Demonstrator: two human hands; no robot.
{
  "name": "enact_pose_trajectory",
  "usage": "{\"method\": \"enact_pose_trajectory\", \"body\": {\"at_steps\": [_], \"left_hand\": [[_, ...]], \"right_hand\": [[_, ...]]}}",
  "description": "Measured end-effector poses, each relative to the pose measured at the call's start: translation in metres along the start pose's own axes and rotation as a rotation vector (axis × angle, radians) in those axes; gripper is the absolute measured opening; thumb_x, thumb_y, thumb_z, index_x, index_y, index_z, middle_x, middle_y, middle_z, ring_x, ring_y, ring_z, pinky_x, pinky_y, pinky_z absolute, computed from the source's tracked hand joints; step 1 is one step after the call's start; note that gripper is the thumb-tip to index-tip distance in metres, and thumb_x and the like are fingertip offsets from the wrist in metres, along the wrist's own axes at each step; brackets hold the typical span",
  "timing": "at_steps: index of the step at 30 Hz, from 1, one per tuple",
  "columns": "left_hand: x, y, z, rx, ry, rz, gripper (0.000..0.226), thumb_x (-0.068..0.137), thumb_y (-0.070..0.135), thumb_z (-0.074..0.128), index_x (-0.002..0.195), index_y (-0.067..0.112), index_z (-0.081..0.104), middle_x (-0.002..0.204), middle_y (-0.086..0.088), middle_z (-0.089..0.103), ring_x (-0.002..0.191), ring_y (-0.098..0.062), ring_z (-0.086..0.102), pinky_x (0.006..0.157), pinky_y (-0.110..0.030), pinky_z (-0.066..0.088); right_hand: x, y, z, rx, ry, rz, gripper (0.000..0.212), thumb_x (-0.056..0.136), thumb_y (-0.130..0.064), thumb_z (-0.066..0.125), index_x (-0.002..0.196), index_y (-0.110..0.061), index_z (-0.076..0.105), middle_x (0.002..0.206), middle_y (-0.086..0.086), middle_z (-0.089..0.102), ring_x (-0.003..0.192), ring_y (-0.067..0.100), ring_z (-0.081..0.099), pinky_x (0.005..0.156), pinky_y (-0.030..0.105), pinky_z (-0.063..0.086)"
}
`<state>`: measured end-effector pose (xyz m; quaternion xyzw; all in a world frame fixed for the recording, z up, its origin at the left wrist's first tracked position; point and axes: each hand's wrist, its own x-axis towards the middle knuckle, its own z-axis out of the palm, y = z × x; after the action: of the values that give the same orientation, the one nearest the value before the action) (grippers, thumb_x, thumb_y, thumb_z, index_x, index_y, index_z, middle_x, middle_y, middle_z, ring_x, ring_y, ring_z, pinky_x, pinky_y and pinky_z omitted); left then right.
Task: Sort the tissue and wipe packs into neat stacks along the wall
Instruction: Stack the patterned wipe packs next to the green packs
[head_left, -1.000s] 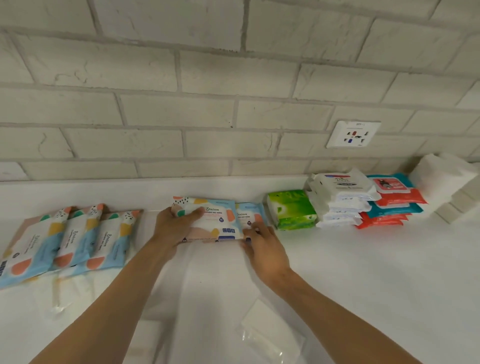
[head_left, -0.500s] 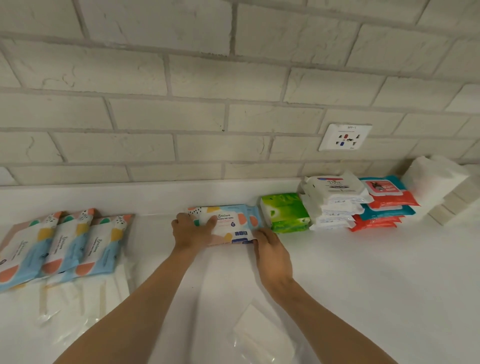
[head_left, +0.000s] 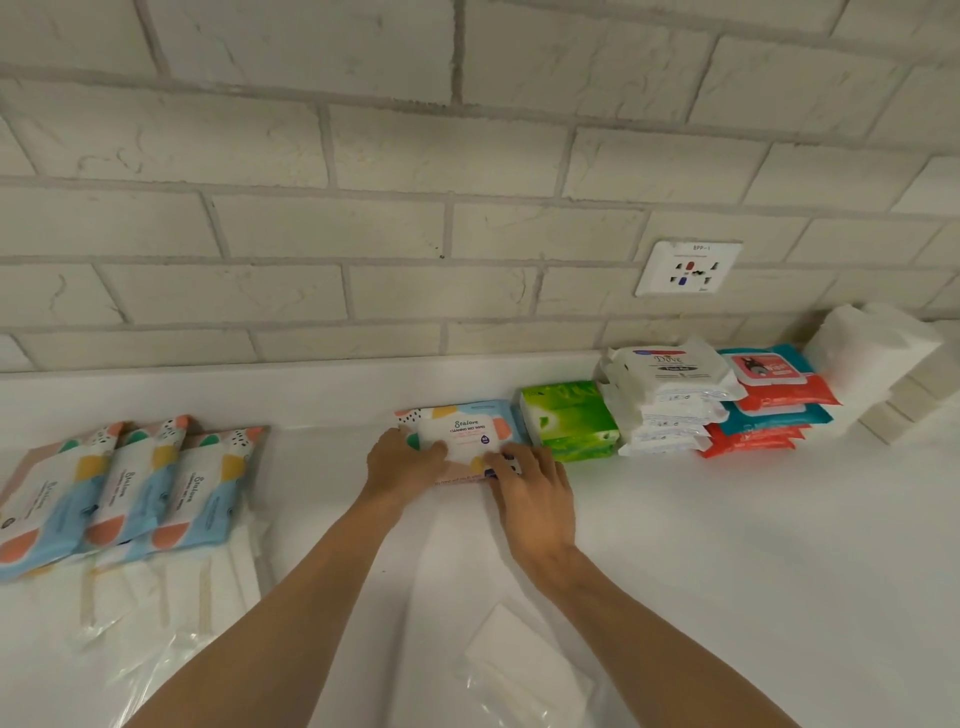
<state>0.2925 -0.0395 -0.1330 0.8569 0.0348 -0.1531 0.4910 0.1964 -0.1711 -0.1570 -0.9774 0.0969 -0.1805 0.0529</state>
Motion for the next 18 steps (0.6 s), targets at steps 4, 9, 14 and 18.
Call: {"method": "enact_pose_trajectory", "body": {"at_steps": [4, 9, 14, 18], "left_hand": [[-0.003, 0.006, -0.001, 0.044, -0.036, 0.017, 0.05, 0.088, 0.034, 0.065, 0.129, 0.008, 0.053, 0.123, -0.009, 0.061, 0.109, -0.026, 0.058, 0.081, -0.03, 0.047], [-0.006, 0.011, -0.003, 0.102, -0.056, 0.013, 0.049, 0.089, 0.041, 0.061, 0.125, 0.008, 0.055, 0.119, -0.009, 0.063, 0.112, -0.028, 0.058, 0.093, -0.034, 0.049], [-0.01, 0.012, -0.006, 0.121, -0.042, 0.053, 0.031, 0.093, 0.034, 0.057, 0.109, 0.008, 0.061, 0.105, -0.007, 0.066, 0.099, -0.026, 0.061, 0.081, -0.031, 0.049], [-0.014, 0.005, -0.015, 0.056, -0.034, 0.06, 0.024, 0.092, 0.035, 0.057, 0.093, 0.011, 0.061, 0.099, -0.008, 0.068, 0.083, -0.021, 0.062, 0.062, -0.025, 0.047]], "right_hand": [[0.006, 0.004, -0.003, -0.032, 0.035, 0.001, 0.048, 0.047, -0.013, 0.094, 0.09, -0.016, 0.073, 0.097, 0.007, 0.07, 0.081, 0.031, 0.066, 0.064, 0.037, 0.058], [0.006, 0.01, -0.003, -0.036, 0.043, 0.009, 0.05, 0.048, -0.01, 0.094, 0.093, -0.014, 0.073, 0.101, 0.01, 0.07, 0.085, 0.033, 0.066, 0.064, 0.039, 0.059], [0.004, 0.009, -0.003, -0.05, 0.06, 0.017, 0.042, 0.055, -0.014, 0.093, 0.092, -0.014, 0.073, 0.099, 0.009, 0.07, 0.083, 0.031, 0.065, 0.063, 0.039, 0.058], [0.002, 0.006, -0.006, -0.082, 0.07, 0.052, 0.033, 0.064, -0.024, 0.088, 0.092, -0.015, 0.073, 0.097, 0.008, 0.069, 0.083, 0.031, 0.063, 0.066, 0.04, 0.056]]}}
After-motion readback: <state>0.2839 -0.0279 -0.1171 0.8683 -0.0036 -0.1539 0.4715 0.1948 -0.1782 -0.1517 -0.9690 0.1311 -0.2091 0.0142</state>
